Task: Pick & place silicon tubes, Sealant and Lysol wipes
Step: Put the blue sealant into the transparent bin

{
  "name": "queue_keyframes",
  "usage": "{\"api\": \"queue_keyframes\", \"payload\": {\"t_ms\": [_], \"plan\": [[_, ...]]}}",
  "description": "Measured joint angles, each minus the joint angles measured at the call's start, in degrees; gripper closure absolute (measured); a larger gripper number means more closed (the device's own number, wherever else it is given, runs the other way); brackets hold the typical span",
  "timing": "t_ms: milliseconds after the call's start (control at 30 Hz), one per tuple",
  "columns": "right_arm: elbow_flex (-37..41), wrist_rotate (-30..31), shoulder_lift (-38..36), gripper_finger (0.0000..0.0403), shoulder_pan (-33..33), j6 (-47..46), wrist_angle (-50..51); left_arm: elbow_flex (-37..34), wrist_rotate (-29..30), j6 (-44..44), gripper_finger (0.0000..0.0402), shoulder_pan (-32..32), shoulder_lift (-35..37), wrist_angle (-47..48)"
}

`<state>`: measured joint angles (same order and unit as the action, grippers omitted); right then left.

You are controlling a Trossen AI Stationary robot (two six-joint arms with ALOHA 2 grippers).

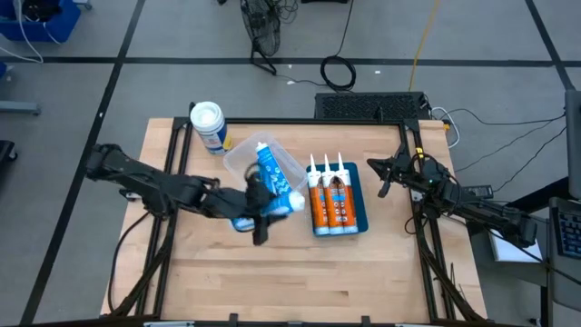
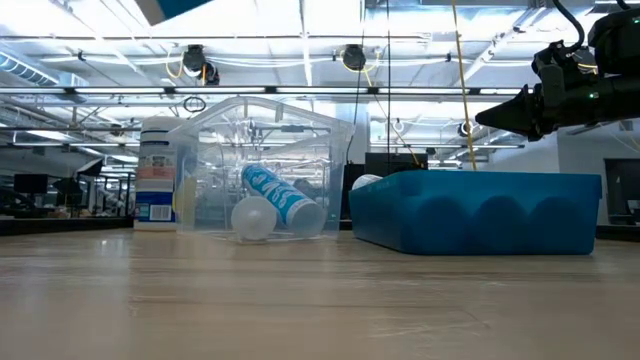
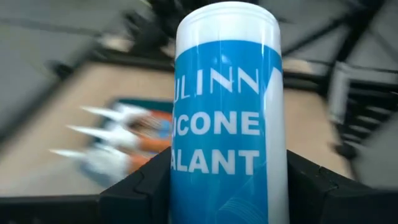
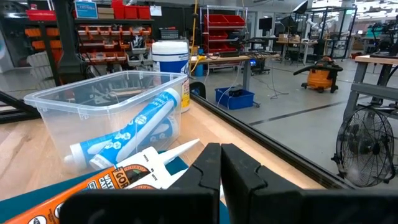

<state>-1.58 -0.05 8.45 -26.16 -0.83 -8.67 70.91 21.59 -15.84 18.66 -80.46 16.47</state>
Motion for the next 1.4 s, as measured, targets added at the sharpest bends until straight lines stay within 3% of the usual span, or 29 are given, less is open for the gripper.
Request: {"api": "queue_keyframes", "payload": {"t_ms": [100, 200, 333, 433, 633, 833, 933, 1133, 1400], "plan": [[0.0, 0.0, 0.0, 0.0403, 0.0, 0.0, 0.0, 0.0, 11.1, 2.0, 0.0188, 0.1, 1.6, -0.3], [0.0, 0.0, 0.0, 0.0403, 0.0, 0.0, 0.0, 0.0, 26.3, 0.4, 0.0188, -0.8, 1.9, -1.6], [0.0, 0.0, 0.0, 0.0403, 0.0, 0.0, 0.0, 0.0, 46.6, -10.9, 0.0188, -2.9, 1.9, -2.6], [0.0, 0.0, 0.0, 0.0403, 0.0, 0.0, 0.0, 0.0, 54.8, -21.2, 0.0188, -5.3, 1.9, 0.4], [0.0, 0.0, 0.0, 0.0403, 0.0, 0.0, 0.0, 0.0, 52.9, -32.6, 0.0187, -12.2, 1.6, 7.5], [0.0, 0.0, 0.0, 0.0403, 0.0, 0.0, 0.0, 0.1, 49.6, -35.3, 0.0185, -17.6, -0.9, 7.8], [0.0, 0.0, 0.0, 0.0403, 0.0, 0.0, 0.0, 0.0, 49.5, -38.3, 0.0186, -19.4, -2.5, 12.4], [0.0, 0.0, 0.0, 0.0403, 0.0, 0.0, 0.3, 0.0, 49.8, -49.7, 0.0181, -21.5, -8.4, 17.5], [0.0, 0.0, 0.0, 0.0403, 0.0, 0.0, 0.1, 0.0, 47.0, -54.9, 0.0172, -22.1, -15.9, 16.6]]}}
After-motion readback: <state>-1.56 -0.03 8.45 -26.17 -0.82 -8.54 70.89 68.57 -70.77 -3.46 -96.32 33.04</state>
